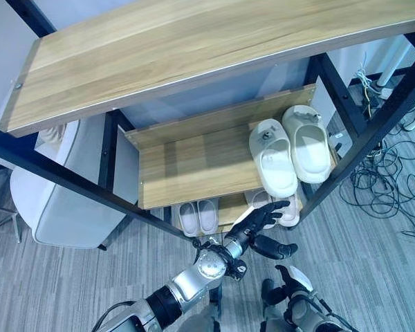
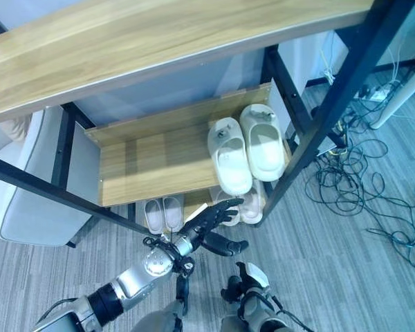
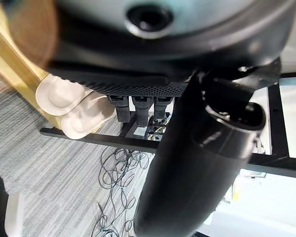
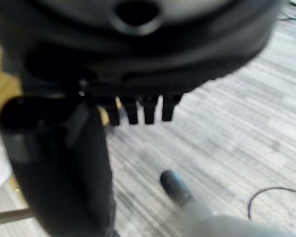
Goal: Arrange the slippers neatly on the shoe rack.
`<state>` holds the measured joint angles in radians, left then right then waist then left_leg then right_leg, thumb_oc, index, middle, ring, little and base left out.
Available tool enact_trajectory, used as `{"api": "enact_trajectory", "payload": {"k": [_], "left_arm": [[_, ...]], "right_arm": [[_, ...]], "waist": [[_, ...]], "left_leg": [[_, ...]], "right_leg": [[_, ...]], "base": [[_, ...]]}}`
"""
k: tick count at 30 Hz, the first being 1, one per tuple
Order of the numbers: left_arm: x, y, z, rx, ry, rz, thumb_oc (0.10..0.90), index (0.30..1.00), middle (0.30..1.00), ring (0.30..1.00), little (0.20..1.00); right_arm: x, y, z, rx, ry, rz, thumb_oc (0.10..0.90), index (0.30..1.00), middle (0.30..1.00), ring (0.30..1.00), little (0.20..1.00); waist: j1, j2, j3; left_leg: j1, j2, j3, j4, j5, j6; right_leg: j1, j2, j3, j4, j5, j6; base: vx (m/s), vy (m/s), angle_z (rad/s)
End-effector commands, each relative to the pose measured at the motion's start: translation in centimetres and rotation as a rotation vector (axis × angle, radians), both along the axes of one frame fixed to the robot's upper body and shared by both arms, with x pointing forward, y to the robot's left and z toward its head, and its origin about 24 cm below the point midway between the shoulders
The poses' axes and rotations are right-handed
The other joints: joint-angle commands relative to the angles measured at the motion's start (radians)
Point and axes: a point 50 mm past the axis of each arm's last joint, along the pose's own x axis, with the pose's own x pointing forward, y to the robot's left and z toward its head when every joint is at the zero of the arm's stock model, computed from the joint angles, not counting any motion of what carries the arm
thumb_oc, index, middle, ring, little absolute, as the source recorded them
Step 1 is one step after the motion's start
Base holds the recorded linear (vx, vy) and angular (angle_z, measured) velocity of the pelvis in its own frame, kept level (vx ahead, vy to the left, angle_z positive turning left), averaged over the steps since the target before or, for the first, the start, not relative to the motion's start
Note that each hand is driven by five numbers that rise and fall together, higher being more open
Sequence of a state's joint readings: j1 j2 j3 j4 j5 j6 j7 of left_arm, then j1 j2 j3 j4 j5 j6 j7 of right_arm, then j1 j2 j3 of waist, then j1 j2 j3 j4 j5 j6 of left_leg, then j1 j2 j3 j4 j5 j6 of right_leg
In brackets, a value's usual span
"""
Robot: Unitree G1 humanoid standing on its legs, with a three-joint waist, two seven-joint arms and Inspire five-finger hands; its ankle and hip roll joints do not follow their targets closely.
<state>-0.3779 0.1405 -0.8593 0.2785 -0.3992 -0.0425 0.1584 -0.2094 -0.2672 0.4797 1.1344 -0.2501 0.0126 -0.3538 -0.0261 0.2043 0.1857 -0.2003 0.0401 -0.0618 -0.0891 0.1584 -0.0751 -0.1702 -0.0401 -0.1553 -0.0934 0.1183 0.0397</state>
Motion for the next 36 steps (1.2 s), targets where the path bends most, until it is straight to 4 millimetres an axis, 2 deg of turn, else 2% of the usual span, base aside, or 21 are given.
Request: {"api": "enact_trajectory", "payload": {"k": [1,17,36], "left_arm": [[2.1,-2.7,6.4,-0.175,-0.244,-0.007,0.8,0.9,0.9,0.9,0.9],[3.4,-1.6,6.9,-0.198,-0.251,0.126,0.8,0.9,0.9,0.9,0.9],[3.8,-0.8,7.1,-0.239,-0.228,0.161,0.8,0.9,0.9,0.9,0.9]], "right_arm": [[1.4,-0.1,0.8,-0.006,-0.066,-0.015,0.8,0.9,0.9,0.9,0.9],[0.7,0.2,0.4,-0.005,-0.062,-0.042,0.8,0.9,0.9,0.9,0.9],[0.3,0.3,0.1,-0.009,-0.046,-0.044,0.8,0.9,0.9,0.9,0.9]], "waist": [[-0.007,-0.031,0.016],[-0.005,-0.034,0.008],[-0.001,-0.031,-0.009]], "left_leg": [[0.014,-0.041,0.027,0.002,-0.089,0.007],[0.012,-0.043,0.023,0.002,-0.093,0.009],[0.017,-0.041,0.022,0.002,-0.094,0.01]], "right_leg": [[-0.024,-0.052,-0.015,0.015,-0.108,0.038],[-0.025,-0.051,-0.017,0.012,-0.11,0.035],[-0.014,-0.051,-0.016,0.011,-0.114,0.034]], "base": [[0.0,0.0,0.0],[0.0,0.0,0.0],[0.0,0.0,0.0]]}}
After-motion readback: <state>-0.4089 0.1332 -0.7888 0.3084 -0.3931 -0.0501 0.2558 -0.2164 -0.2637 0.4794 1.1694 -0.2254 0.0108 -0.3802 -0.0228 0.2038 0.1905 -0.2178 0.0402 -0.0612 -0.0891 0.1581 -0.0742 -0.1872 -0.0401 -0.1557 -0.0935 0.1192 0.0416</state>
